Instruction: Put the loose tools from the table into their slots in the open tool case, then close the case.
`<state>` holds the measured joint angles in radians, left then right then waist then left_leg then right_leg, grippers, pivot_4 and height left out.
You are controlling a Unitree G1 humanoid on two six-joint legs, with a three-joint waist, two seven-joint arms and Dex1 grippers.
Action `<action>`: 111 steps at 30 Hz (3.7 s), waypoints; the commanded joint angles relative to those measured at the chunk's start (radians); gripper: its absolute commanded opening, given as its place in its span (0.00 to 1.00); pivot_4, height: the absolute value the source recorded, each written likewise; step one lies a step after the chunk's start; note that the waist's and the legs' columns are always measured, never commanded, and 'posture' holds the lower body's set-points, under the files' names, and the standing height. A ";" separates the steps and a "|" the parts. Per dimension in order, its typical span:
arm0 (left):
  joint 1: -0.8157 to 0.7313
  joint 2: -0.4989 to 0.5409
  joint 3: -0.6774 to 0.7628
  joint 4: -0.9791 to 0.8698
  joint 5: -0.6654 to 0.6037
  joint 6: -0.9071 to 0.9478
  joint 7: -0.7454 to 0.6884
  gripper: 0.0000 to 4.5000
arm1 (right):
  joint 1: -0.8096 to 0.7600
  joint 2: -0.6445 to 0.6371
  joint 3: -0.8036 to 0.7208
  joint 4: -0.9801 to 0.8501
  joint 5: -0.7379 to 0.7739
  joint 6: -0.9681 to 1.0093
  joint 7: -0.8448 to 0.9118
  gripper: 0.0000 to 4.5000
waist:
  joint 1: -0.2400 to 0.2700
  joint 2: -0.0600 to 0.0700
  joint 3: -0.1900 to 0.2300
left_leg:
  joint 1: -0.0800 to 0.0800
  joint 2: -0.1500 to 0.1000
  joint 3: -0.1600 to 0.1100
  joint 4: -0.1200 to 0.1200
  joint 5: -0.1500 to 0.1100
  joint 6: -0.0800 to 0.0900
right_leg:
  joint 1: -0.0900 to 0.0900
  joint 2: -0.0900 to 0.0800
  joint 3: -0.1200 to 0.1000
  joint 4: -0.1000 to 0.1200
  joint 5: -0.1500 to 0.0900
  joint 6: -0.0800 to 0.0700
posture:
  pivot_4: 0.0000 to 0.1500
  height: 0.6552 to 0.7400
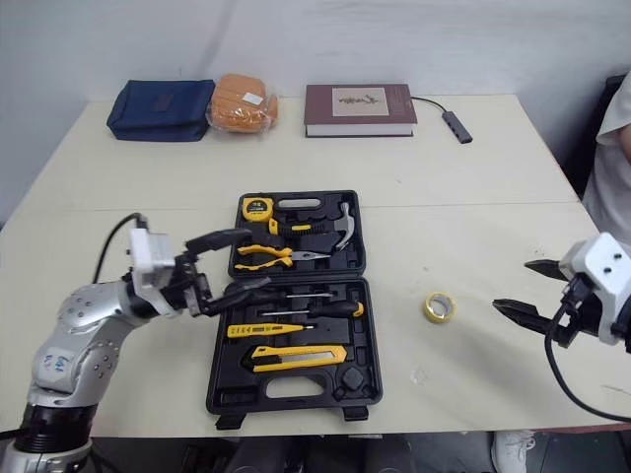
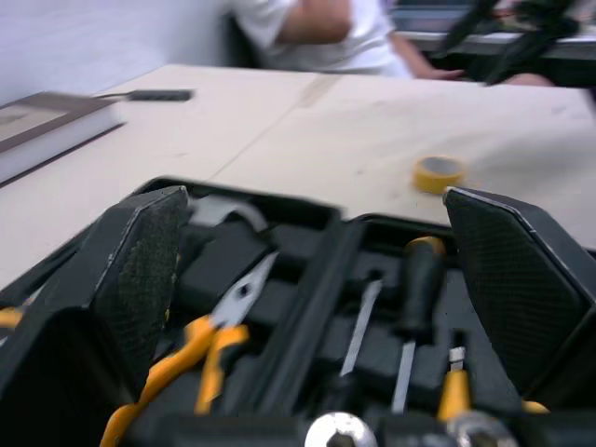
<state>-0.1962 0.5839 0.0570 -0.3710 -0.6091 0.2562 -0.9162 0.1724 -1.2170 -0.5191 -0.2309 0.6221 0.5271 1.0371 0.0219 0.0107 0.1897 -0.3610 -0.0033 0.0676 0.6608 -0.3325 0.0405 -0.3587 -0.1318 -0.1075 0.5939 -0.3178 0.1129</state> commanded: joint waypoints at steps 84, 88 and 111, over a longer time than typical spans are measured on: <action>0.230 0.179 -0.002 -0.224 -0.036 0.062 -0.186 1.00 | -0.557 0.210 0.923 -0.432 -0.326 0.117 0.217 0.01 | 0.001 -0.001 0.002 | -0.010 -0.001 -0.011 0.008 0.000 -0.002 | -0.001 0.000 -0.009 -0.001 0.000 0.000 | 1.00 1.00; 0.231 0.180 -0.003 -0.219 -0.030 0.058 -0.185 1.00 | -0.572 0.170 0.964 -0.437 -0.370 0.151 0.238 0.01 | 0.001 -0.001 0.001 | -0.009 -0.001 -0.011 0.008 0.000 -0.002 | -0.001 0.000 -0.009 -0.001 0.000 0.000 | 1.00 1.00; 0.247 0.176 -0.012 -0.209 0.001 0.037 -0.189 1.00 | -0.591 0.132 1.027 -0.435 -0.429 0.180 0.256 0.01 | 0.001 -0.001 0.001 | -0.009 -0.001 -0.011 0.007 -0.001 -0.001 | 0.000 -0.001 -0.009 -0.002 0.000 0.000 | 1.00 1.00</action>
<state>0.0469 0.7597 0.0396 -0.5732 -0.6114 0.3129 -1.1044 -0.4356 -1.0688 0.4777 -0.6939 0.2421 0.7126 1.3070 0.0225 0.0095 0.1907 -0.3698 -0.0044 0.0565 0.6683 -0.3330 0.0393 -0.3590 -0.1327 -0.1169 0.5924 -0.3174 0.1129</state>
